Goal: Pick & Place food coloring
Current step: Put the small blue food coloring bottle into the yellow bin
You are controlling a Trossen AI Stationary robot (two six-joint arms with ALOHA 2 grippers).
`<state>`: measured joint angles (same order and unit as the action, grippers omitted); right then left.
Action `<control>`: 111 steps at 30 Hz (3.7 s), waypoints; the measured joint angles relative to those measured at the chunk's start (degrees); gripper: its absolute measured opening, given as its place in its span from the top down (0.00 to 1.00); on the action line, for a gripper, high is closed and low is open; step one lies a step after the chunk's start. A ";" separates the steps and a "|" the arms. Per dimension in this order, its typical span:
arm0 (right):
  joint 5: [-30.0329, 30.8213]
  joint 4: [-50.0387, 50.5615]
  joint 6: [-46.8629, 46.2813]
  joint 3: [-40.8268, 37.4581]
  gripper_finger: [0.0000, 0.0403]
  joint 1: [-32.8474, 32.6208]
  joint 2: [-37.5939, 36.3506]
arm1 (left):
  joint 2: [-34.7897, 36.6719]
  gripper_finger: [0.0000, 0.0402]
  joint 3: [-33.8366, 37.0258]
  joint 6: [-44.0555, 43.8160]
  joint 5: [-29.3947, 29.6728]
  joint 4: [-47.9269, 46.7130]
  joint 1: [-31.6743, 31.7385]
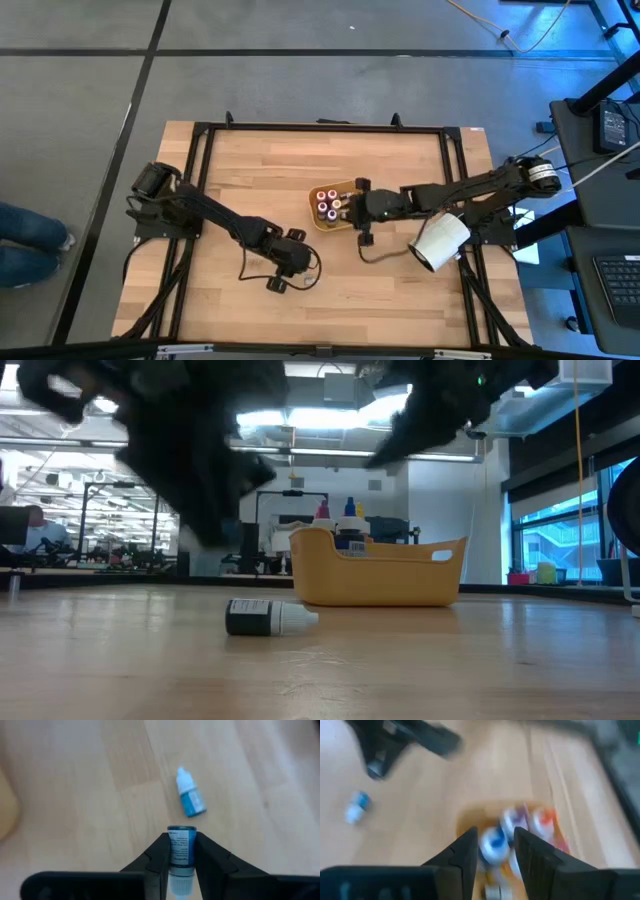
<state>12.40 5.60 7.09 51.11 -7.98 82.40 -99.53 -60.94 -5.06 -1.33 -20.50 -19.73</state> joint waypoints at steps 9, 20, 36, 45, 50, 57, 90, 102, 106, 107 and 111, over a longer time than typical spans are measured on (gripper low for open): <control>-10.86 -13.83 6.66 -0.13 0.67 -4.20 2.22 | 7.40 0.82 -0.03 -6.97 0.59 3.88 0.11; -16.30 -19.14 6.55 -0.15 0.38 -7.15 3.33 | 7.56 0.81 -0.05 -24.20 3.71 10.43 0.33; 2.27 -17.02 5.75 -0.15 0.32 -11.14 2.98 | 9.20 0.81 -0.07 -10.78 25.63 25.66 -2.00; 0.42 -21.32 2.35 -0.15 0.32 -10.98 2.96 | 9.14 0.81 6.23 -0.73 29.75 48.74 -1.51; -3.29 -24.85 2.82 -0.15 0.32 -10.96 2.96 | 9.10 0.81 8.38 2.49 24.13 55.20 -0.81; -4.27 -28.15 3.50 -0.15 0.33 -10.96 2.96 | 9.12 0.81 8.36 7.66 21.87 56.35 -0.79; -4.94 -27.67 2.43 -0.15 0.84 -11.22 2.96 | 9.12 0.76 8.28 10.38 22.51 56.06 -0.83; -4.94 -26.74 2.17 -0.15 0.84 -11.20 2.96 | 9.12 0.65 8.28 10.80 29.51 54.80 -3.40; -4.46 -23.96 2.07 -0.15 0.84 -10.94 2.94 | 10.22 0.59 8.36 14.55 33.61 54.26 -5.18; -3.65 -22.63 2.04 -0.15 0.84 -10.78 2.94 | 10.96 0.58 8.36 14.84 34.19 54.25 -5.74; -0.96 -16.02 0.86 -0.13 0.84 -9.28 2.90 | 14.88 0.56 8.28 13.11 36.38 48.66 -7.86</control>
<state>11.44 -10.42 7.95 50.98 -17.26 85.30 -84.65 -52.66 8.06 35.04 28.16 -27.59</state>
